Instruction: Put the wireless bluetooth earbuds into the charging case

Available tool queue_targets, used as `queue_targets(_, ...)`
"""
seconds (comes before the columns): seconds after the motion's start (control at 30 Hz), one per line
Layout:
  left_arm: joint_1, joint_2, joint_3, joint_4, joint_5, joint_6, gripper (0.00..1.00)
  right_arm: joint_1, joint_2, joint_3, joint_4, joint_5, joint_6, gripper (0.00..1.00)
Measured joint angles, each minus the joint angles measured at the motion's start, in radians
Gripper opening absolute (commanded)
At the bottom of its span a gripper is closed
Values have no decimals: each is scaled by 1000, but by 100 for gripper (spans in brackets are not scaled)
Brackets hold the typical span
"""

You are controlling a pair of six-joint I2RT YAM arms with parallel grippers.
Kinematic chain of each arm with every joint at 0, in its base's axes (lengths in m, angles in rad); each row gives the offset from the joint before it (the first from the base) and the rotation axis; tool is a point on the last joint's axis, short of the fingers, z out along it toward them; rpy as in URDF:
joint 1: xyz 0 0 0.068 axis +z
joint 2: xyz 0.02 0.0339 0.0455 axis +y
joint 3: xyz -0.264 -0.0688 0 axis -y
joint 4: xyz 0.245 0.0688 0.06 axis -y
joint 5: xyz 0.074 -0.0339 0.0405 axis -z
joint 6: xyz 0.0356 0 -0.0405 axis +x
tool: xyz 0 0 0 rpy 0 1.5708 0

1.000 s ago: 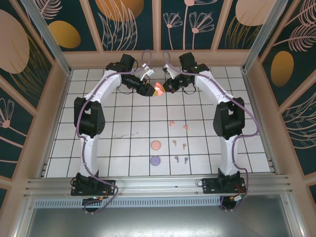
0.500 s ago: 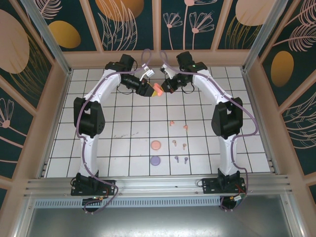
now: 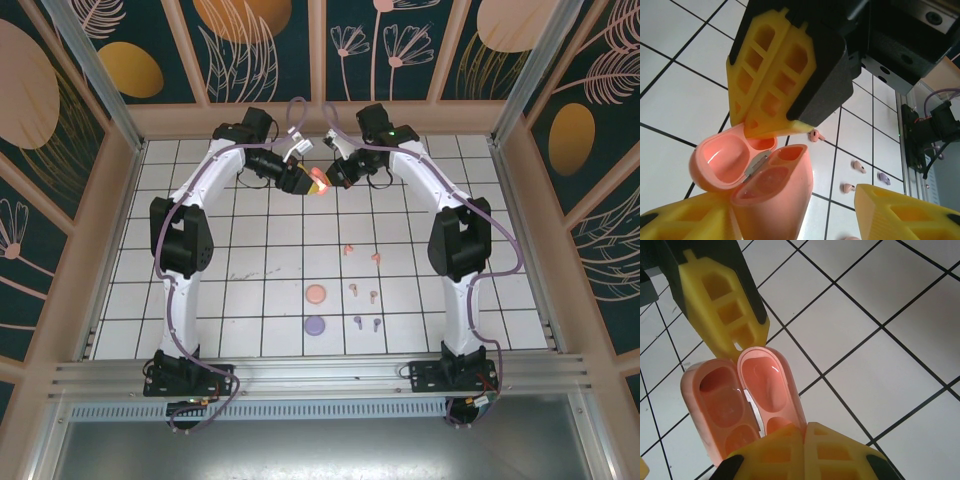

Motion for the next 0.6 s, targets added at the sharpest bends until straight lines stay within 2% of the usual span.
queue_targets(0.33, 5, 10, 10, -1, -10, 0, 42, 8, 0, 0, 0, 11, 0, 0)
queue_targets(0.6, 10, 21, 12, -1, -14, 0, 28, 11, 0, 3, -1, 20, 0, 0)
